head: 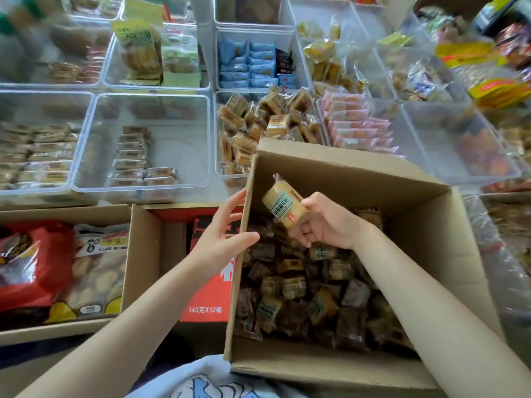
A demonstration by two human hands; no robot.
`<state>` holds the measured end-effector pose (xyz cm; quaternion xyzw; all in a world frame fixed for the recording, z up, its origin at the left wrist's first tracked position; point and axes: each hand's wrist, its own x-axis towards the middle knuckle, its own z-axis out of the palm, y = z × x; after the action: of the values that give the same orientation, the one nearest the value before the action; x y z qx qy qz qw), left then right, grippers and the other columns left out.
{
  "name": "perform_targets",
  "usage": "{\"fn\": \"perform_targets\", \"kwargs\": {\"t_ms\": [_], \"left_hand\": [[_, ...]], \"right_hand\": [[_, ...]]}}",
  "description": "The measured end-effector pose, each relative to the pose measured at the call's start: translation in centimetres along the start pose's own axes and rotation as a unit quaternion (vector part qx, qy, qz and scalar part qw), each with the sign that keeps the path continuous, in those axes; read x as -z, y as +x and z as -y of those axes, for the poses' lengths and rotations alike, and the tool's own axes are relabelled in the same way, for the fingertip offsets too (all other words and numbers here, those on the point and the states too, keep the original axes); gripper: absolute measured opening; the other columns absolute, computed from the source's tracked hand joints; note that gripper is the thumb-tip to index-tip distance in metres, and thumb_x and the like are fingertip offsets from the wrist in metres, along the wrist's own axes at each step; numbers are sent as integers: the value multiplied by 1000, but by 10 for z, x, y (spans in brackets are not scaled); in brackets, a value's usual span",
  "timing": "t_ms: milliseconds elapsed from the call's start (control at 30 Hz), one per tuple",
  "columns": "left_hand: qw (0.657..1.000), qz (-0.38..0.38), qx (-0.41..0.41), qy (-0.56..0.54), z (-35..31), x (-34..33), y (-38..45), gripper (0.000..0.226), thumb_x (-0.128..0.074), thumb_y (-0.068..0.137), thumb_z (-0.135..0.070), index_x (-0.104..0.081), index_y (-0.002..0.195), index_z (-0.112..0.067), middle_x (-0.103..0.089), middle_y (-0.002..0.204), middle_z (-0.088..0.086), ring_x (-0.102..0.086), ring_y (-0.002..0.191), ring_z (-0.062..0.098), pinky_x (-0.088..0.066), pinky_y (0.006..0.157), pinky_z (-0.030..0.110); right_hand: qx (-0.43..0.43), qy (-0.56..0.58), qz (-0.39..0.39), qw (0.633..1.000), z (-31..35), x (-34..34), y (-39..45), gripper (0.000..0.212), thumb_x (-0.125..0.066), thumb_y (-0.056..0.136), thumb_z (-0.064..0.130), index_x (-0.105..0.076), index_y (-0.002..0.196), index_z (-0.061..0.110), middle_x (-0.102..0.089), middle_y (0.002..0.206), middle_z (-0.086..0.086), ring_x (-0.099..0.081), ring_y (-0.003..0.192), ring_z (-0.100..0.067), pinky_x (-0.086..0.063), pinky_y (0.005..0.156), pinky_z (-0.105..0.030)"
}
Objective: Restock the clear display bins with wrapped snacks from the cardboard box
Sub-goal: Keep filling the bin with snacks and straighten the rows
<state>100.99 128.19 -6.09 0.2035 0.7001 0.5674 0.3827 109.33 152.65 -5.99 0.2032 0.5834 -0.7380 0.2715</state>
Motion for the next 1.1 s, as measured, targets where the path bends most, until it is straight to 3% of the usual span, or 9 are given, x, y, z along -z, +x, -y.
{"fn": "perform_targets", "kwargs": {"t_ms": [167, 267, 433, 567, 667, 733, 833, 933, 1100], "left_hand": [[1000, -2, -19, -8, -18, 34, -4, 75, -73, 65, -64, -49, 136, -54, -54, 141, -21, -51, 130, 1, -45, 109, 42], [995, -11, -65, -70, -42, 78, -13, 69, -72, 70, -57, -55, 133, -37, -68, 126, -9, -62, 117, 7, -53, 94, 28], [990, -98, -48, -87, -44, 174, -23, 36, -81, 82, -27, -70, 116, -23, -77, 102, 5, -72, 100, 25, -59, 89, 49], [987, -147, -36, -56, -17, 258, -35, 33, -75, 88, -10, -69, 121, -11, -76, 99, 4, -70, 81, 1, -54, 65, 15], [984, -178, -31, -5, 18, 321, -40, 27, -77, 88, -29, -72, 114, -24, -74, 96, -10, -69, 84, -3, -51, 70, 15], [972, -227, -20, 52, 48, 363, -40, 43, -70, 86, -51, -71, 119, -24, -73, 107, -10, -67, 100, 4, -52, 84, 22], [928, -267, 18, 261, 97, 420, -42, 53, -61, 95, -40, -55, 142, -16, -53, 146, 3, -43, 139, 19, -31, 115, 33], [866, -204, 23, 456, 137, 453, -50, 69, -58, 97, -37, -33, 156, -14, -26, 164, 9, -12, 155, 28, -4, 125, 39], [851, -161, -17, 500, 161, 462, -56, 75, -59, 92, -30, -27, 159, -14, -18, 167, 7, -1, 156, 26, 3, 126, 40]], "right_hand": [[95, 15, 68, 993, 62, -53, -15, 62, -21, 100, 34, -50, 130, -11, -57, 89, -22, -45, 67, -27, -43, 57, -31], [88, -10, 78, 993, 89, -93, 5, 54, -24, 100, 34, -61, 117, -1, -62, 90, -23, -47, 66, -27, -43, 56, -31], [36, -139, 6, 990, 121, -163, 75, 46, -34, 103, 33, -65, 114, 2, -72, 100, -21, -65, 82, -31, -54, 66, -31], [81, -304, -84, 945, 136, -227, 149, 17, -59, 100, 31, -66, 112, 20, -74, 93, -3, -70, 82, -17, -57, 69, -32], [110, -330, -79, 934, 143, -274, 209, 18, -69, 94, 18, -65, 111, 14, -70, 87, 3, -64, 69, -4, -54, 65, -25], [126, -367, -101, 916, 146, -295, 250, 17, -73, 90, 15, -66, 105, 15, -68, 90, 1, -61, 74, -4, -52, 73, -24], [152, -454, -187, 858, 154, -312, 304, 21, -75, 85, 23, -64, 103, 21, -64, 97, 0, -59, 83, -11, -51, 77, -29], [196, -500, -252, 805, 169, -329, 346, 20, -71, 89, 24, -64, 106, 19, -59, 99, 2, -56, 84, -13, -47, 70, -24], [182, -639, -277, 694, 183, -345, 414, 25, -65, 95, 30, -63, 115, 15, -61, 109, -2, -59, 99, -21, -54, 82, -39]]}}
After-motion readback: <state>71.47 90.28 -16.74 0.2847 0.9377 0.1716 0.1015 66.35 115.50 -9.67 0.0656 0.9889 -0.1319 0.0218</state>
